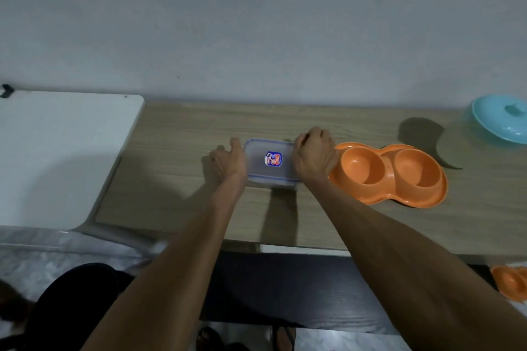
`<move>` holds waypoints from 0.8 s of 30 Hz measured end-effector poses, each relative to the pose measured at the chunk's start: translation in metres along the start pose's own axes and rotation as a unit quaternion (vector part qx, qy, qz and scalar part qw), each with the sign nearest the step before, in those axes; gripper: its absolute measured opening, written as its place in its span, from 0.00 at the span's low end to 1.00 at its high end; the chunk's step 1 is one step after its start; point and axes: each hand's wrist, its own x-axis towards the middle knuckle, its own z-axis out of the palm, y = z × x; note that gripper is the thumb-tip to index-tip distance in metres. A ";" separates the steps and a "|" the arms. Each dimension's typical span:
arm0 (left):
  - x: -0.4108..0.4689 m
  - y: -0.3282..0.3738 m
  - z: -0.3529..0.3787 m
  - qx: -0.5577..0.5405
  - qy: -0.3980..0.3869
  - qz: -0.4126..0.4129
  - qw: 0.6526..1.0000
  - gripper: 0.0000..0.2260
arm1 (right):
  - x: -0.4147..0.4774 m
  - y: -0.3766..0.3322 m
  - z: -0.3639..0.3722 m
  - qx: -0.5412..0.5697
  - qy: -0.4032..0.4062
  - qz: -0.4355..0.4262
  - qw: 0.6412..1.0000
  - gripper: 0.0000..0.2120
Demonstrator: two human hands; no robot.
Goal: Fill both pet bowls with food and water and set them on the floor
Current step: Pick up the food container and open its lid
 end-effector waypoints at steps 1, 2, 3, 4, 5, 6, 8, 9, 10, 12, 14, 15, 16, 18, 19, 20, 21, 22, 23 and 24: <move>-0.004 -0.005 -0.004 -0.023 0.014 -0.014 1.000 0.31 | 0.005 -0.007 -0.001 0.000 -0.017 -0.031 0.999 0.15; -0.010 -0.011 -0.007 -0.047 0.019 -0.034 0.998 0.33 | 0.009 -0.015 -0.001 0.004 -0.046 -0.059 0.997 0.15; -0.016 -0.018 -0.008 -0.064 0.010 -0.050 0.997 0.36 | 0.014 -0.023 0.000 0.007 -0.088 -0.080 0.993 0.16; -0.022 -0.025 -0.006 -0.080 -0.018 -0.072 0.994 0.40 | 0.017 -0.031 0.003 0.005 -0.137 -0.094 0.986 0.17; -0.028 -0.030 -0.003 -0.116 -0.058 -0.092 0.987 0.45 | 0.019 -0.038 0.005 -0.002 -0.185 -0.103 0.977 0.18; -0.030 -0.036 0.003 -0.165 -0.099 -0.114 0.975 0.48 | 0.020 -0.044 0.007 -0.012 -0.223 -0.109 0.969 0.20; -0.033 -0.043 0.016 -0.250 -0.148 -0.156 0.944 0.44 | 0.021 -0.051 0.011 -0.033 -0.276 -0.114 0.954 0.22; -0.031 -0.046 0.023 -0.279 -0.158 -0.170 0.932 0.40 | 0.021 -0.053 0.012 -0.045 -0.296 -0.114 0.947 0.23; -0.032 -0.047 0.024 -0.298 -0.166 -0.179 0.923 0.35 | 0.022 -0.055 0.013 -0.059 -0.312 -0.113 0.941 0.24; -0.036 -0.044 0.024 -0.330 -0.176 -0.187 0.909 0.27 | 0.025 -0.056 0.015 -0.080 -0.331 -0.113 0.933 0.25; -0.038 -0.042 0.025 -0.346 -0.170 -0.195 0.902 0.24 | 0.028 -0.056 0.016 -0.074 -0.328 -0.113 0.935 0.24; -0.039 -0.041 0.026 -0.354 -0.166 -0.199 0.899 0.23 | 0.029 -0.056 0.017 -0.067 -0.320 -0.114 0.938 0.24; -0.040 -0.040 0.028 -0.360 -0.165 -0.202 0.896 0.22 | 0.029 -0.056 0.017 -0.065 -0.309 -0.114 0.942 0.23; -0.044 -0.038 0.030 -0.364 -0.163 -0.210 0.893 0.21 | 0.029 -0.055 0.019 -0.070 -0.292 -0.117 0.947 0.23; -0.046 -0.039 0.030 -0.366 -0.162 -0.210 0.892 0.21 | 0.028 -0.055 0.020 -0.072 -0.287 -0.119 0.948 0.23; -0.045 -0.041 0.033 -0.368 -0.155 -0.209 0.893 0.21 | 0.028 -0.056 0.021 -0.072 -0.283 -0.120 0.949 0.24; -0.045 -0.043 0.034 -0.370 -0.149 -0.207 0.893 0.21 | 0.028 -0.055 0.022 -0.072 -0.279 -0.121 0.950 0.24; -0.045 -0.044 0.035 -0.373 -0.142 -0.204 0.894 0.21 | 0.028 -0.055 0.023 -0.070 -0.276 -0.121 0.951 0.24; -0.046 -0.044 0.035 -0.375 -0.137 -0.198 0.895 0.22 | 0.027 -0.055 0.024 -0.068 -0.271 -0.122 0.952 0.24; -0.046 -0.045 0.036 -0.376 -0.133 -0.194 0.896 0.24 | 0.027 -0.055 0.023 -0.066 -0.266 -0.124 0.954 0.24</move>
